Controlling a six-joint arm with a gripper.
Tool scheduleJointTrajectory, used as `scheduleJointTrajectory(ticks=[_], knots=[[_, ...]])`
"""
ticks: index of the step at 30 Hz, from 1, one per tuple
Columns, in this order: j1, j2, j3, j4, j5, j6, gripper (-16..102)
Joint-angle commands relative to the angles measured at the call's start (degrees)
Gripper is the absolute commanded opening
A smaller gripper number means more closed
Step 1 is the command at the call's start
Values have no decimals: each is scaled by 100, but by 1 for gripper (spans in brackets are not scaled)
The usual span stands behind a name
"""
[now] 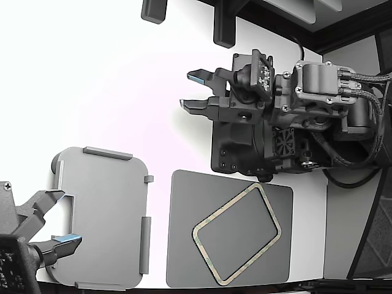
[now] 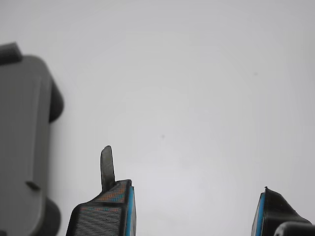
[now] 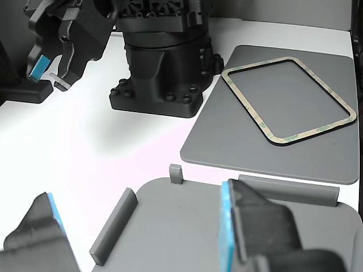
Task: Move top rectangular frame to the holder.
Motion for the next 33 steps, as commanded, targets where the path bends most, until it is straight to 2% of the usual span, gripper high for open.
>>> scheduleJointTrajectory(ticks=[1, 7, 15, 22, 25, 26, 27, 29, 33], knots=[[-18, -290, -510, -18, -97, -70, 100], [686, -1204, -1380, 70, 79, -62, 100], [1978, -2373, -2962, 976, 123, -826, 100], [3410, -3296, -3832, 1477, 853, -668, 100], [3999, -3779, -4061, 1670, 1178, -158, 93], [4184, -3946, -4148, 1758, 1310, 70, 93], [4342, -4122, -4280, 1854, 1397, 193, 100], [4667, -4588, -4693, 2215, 1564, 457, 100], [5142, -5370, -5449, 2848, 1582, 545, 100]])
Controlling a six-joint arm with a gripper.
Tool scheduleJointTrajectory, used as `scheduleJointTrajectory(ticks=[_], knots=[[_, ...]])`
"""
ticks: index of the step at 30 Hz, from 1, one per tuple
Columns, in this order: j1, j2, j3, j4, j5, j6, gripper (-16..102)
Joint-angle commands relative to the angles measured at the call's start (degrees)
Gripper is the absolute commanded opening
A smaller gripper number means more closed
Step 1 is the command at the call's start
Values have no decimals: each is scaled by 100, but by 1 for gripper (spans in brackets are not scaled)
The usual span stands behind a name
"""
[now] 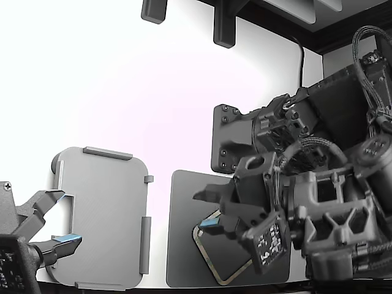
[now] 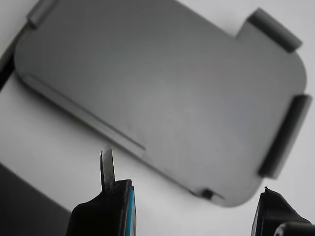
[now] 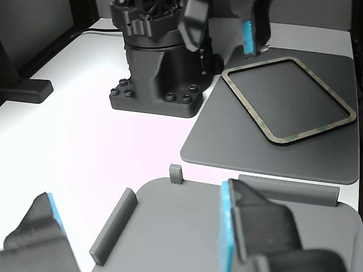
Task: Move top rectangular frame to the holder.
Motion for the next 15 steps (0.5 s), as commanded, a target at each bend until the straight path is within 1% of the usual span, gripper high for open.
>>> scheduleJointTrajectory(ticks=[1, 4, 6, 10, 15], knots=[[334, -404, -571, 281, 9, -35, 99], [738, -448, -387, 97, -79, -360, 100], [914, -519, -316, -44, -334, -738, 100], [1230, -773, -334, -53, -677, -1397, 100], [1538, -949, -211, 0, -844, -2355, 100]])
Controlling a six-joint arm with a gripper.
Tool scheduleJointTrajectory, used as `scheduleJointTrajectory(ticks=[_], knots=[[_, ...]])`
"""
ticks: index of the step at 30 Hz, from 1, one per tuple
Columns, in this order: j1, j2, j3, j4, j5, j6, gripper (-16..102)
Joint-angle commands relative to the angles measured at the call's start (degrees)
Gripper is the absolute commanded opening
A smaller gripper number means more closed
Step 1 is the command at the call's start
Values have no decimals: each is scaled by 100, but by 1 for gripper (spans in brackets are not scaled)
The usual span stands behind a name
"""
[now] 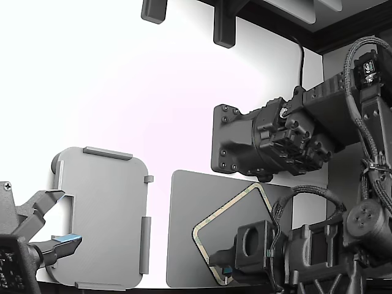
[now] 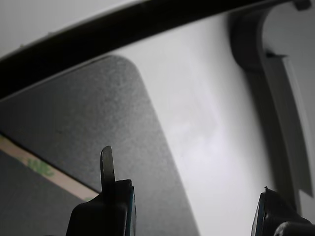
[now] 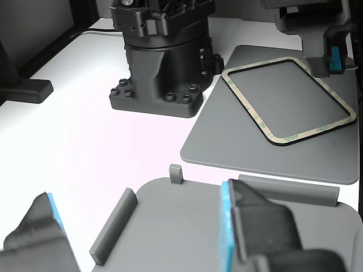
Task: Move top rectangular frame to the holder.
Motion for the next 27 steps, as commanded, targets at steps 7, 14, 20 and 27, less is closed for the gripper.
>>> scheduleJointTrajectory(ticks=[7, 14, 20, 27], knots=[[316, -193, -9, -53, -396, -1617, 100], [536, -721, -246, 70, -642, -2602, 91], [580, -1055, -185, -220, -721, -3401, 93], [545, -1591, -448, -220, -1107, -3595, 100]])
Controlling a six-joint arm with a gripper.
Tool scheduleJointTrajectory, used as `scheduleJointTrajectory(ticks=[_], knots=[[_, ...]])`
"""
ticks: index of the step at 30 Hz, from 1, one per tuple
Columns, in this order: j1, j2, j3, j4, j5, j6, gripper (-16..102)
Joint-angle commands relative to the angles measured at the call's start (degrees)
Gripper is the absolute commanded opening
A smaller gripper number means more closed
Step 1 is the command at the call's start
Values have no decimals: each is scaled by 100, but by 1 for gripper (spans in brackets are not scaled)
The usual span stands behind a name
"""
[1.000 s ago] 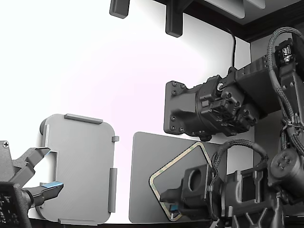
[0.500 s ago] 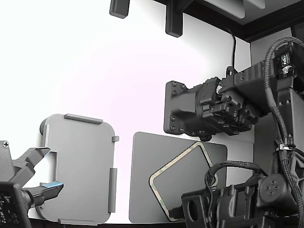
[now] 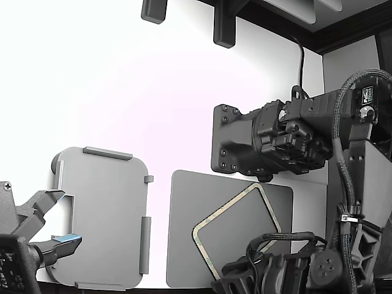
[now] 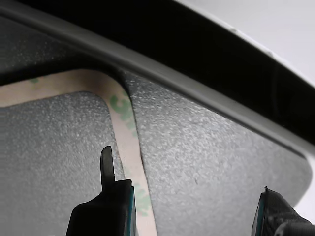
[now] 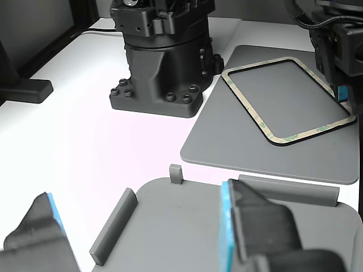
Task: Move top rectangular frame to the holder.
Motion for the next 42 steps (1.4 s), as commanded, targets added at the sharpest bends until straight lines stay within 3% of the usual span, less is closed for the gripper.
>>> scheduleJointTrajectory(ticks=[1, 4, 10, 24, 34, 42], knots=[[-88, -70, -299, 79, -114, -18, 100], [-123, -237, -475, 246, -255, -26, 99], [-149, -457, -756, 563, -211, -62, 85], [-149, -492, -246, 167, -79, -158, 87], [-141, -466, -105, 70, -70, -352, 78], [-88, -439, 35, -79, -79, -457, 80]])
